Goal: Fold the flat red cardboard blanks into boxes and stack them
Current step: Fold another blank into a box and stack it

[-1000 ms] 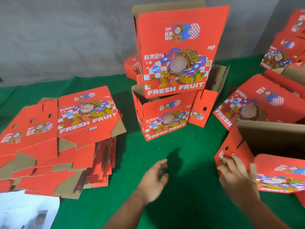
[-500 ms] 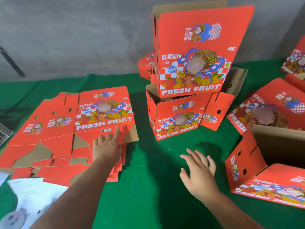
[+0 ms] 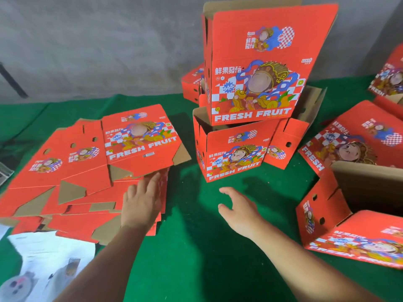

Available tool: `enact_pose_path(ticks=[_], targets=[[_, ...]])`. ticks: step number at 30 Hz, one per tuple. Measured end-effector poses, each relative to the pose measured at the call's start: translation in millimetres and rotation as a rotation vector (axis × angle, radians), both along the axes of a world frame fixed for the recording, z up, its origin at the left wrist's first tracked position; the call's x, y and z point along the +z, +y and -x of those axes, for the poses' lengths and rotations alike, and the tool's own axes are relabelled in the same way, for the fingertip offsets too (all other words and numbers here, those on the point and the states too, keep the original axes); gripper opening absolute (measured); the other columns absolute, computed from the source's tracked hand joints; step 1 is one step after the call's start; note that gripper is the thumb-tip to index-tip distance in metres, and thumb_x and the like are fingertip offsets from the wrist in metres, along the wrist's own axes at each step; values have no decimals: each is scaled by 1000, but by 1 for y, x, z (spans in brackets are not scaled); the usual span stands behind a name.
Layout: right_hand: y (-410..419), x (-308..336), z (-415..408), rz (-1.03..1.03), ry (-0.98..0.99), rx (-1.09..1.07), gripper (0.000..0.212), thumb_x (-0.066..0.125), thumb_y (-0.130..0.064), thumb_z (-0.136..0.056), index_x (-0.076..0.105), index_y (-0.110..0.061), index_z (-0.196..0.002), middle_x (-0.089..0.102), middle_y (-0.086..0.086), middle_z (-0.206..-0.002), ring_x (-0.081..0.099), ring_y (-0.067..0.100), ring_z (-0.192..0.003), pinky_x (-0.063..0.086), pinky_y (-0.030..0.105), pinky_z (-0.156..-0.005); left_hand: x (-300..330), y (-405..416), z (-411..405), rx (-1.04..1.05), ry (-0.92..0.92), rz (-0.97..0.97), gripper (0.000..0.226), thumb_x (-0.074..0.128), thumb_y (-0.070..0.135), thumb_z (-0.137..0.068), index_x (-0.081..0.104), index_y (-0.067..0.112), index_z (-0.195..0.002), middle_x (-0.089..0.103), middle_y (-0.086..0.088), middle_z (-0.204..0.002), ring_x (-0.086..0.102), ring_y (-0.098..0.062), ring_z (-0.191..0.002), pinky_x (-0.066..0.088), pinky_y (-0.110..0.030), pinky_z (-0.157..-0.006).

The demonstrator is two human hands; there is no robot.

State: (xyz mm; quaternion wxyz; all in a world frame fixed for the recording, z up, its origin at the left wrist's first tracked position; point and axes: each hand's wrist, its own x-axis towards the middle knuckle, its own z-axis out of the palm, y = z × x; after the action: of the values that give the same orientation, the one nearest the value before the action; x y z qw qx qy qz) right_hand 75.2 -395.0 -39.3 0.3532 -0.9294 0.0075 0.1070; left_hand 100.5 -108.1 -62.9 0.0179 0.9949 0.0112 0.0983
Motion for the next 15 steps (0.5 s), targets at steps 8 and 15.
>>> enact_pose_path(ticks=[8, 15], targets=[[5, 1, 0, 7, 55, -8, 51, 58, -34, -97, 48, -32, -147, 50, -10, -153, 52, 16, -132, 35, 34, -114, 20, 26, -36, 13, 476, -133, 58, 38, 66, -99, 36, 47, -154, -4, -12, -172, 3, -39, -157, 6, -52, -129], [18, 5, -7, -57, 102, 19, 50, 58, -31, -98, 47, -33, -146, 48, -7, -154, 47, 18, -137, 34, 42, -117, 28, 34, -28, 36, 233, -31, 57, 51, 42, -99, 31, 28, -150, 47, -3, -144, 42, -32, -134, 37, -45, -112]])
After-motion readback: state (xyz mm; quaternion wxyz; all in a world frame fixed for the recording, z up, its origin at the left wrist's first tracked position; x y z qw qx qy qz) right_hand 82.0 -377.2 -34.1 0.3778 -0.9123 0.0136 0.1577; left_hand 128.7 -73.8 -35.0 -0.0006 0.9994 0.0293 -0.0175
